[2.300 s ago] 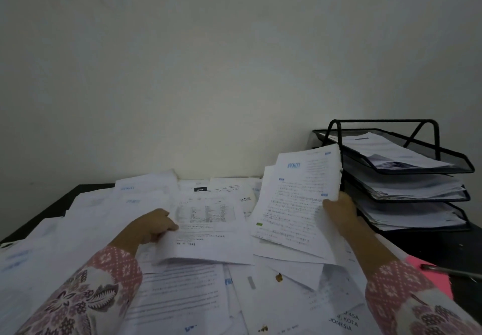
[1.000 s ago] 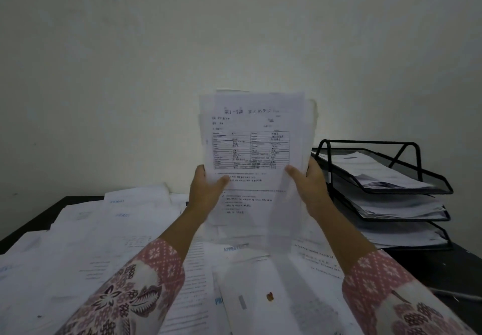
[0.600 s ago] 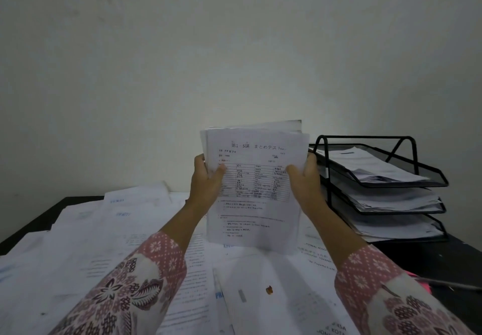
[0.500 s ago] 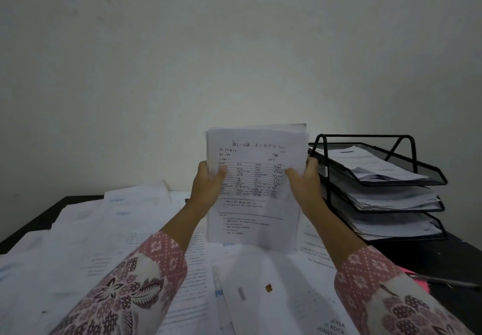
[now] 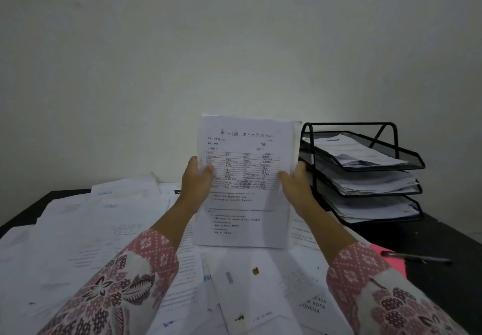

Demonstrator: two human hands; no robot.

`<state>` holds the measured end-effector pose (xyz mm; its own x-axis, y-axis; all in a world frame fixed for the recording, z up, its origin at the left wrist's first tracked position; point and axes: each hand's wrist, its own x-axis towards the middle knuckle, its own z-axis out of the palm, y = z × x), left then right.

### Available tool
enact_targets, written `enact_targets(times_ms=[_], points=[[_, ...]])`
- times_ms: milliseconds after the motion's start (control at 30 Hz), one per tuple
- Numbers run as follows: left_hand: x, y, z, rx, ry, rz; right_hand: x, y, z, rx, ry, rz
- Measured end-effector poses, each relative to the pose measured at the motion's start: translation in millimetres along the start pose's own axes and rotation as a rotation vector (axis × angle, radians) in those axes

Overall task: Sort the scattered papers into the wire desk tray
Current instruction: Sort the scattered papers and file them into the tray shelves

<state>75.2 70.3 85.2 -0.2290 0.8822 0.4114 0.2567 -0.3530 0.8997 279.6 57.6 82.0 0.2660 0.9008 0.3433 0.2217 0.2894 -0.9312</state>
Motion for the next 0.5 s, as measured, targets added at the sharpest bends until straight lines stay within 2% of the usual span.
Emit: enact_targets(times_ms=[267,500], points=[[-7,9,8,0.034,-0.017,0.049,0,-8,-27,-0.041,0.043,-0.021],[-9,18,20,0.147,-0.147,0.041,2,-13,-54,0.027,0.048,0.033]])
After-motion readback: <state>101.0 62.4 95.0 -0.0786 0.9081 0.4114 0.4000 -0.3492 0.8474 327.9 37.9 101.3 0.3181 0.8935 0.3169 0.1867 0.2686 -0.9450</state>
